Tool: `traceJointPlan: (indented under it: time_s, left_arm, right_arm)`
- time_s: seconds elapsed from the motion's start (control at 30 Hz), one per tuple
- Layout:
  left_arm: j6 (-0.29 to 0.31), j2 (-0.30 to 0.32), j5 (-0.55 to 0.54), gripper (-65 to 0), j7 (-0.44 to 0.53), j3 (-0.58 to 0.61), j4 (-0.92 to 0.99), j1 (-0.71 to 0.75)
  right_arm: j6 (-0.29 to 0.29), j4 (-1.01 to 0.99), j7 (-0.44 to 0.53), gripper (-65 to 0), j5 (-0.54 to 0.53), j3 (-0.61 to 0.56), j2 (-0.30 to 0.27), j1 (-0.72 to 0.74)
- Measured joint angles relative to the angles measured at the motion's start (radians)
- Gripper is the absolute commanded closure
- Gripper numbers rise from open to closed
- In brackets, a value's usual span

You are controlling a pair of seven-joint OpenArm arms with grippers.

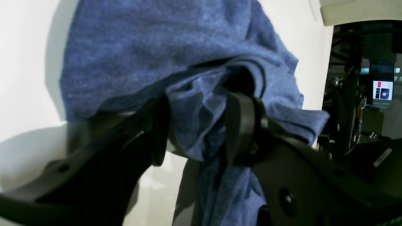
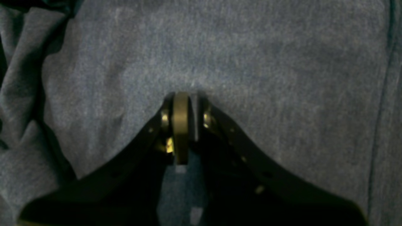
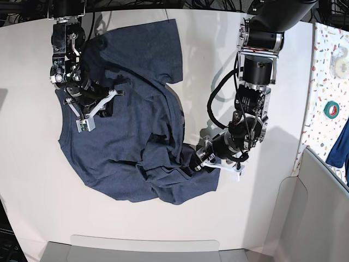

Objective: Layout the t-shirt on the table in an organized manner, then fold the t-shirt properly
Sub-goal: 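Reach the left gripper to the crumpled hem and grasp it, then pull the grasped hem with the left gripper away from the right gripper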

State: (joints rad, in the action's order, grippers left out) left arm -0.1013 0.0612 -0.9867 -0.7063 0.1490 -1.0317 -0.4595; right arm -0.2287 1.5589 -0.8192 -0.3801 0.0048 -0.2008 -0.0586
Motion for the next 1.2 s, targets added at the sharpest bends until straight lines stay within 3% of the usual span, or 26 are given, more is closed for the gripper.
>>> traceJointPlan:
  time_s: [0.17,0.23,0.37,0.53,0.93,1.1,1.2]
  left_arm:
    - [0.004,-0.001,0.000,-3.6,0.000,-0.003,0.000,0.003]
    - [0.004,0.000,-0.001,0.0,0.001,-0.006,0.000,0.005]
    - [0.003,0.002,0.000,0.0,-0.006,-0.006,-0.024,0.009]
    - [0.003,0.025,-0.011,0.0,-0.019,-0.007,-0.191,0.064]
    - [-0.003,0.178,-0.010,0.0,-0.024,-0.016,-0.534,0.241]
    - [-0.004,0.200,-0.008,0.0,-0.042,-0.165,-0.626,0.308]
    - [-0.001,0.240,-0.008,0.0,-0.150,-0.253,-0.663,0.320]
  right_arm:
    - [0.000,0.000,0.000,-5.8,0.000,0.000,0.000,0.000]
    - [0.000,0.000,0.000,-5.8,0.000,0.000,0.000,0.000]
    - [0.000,0.000,0.000,-5.8,0.000,0.000,0.000,0.000]
    - [0.000,0.000,0.001,-5.8,-0.001,0.003,0.002,0.000]
    - [0.000,0.000,-0.002,-5.8,-0.008,0.004,0.002,0.000]
    - [0.000,0.000,-0.002,-5.8,-0.008,0.004,0.002,0.000]
    - [0.000,0.000,-0.002,-5.8,-0.008,0.004,0.000,0.000]
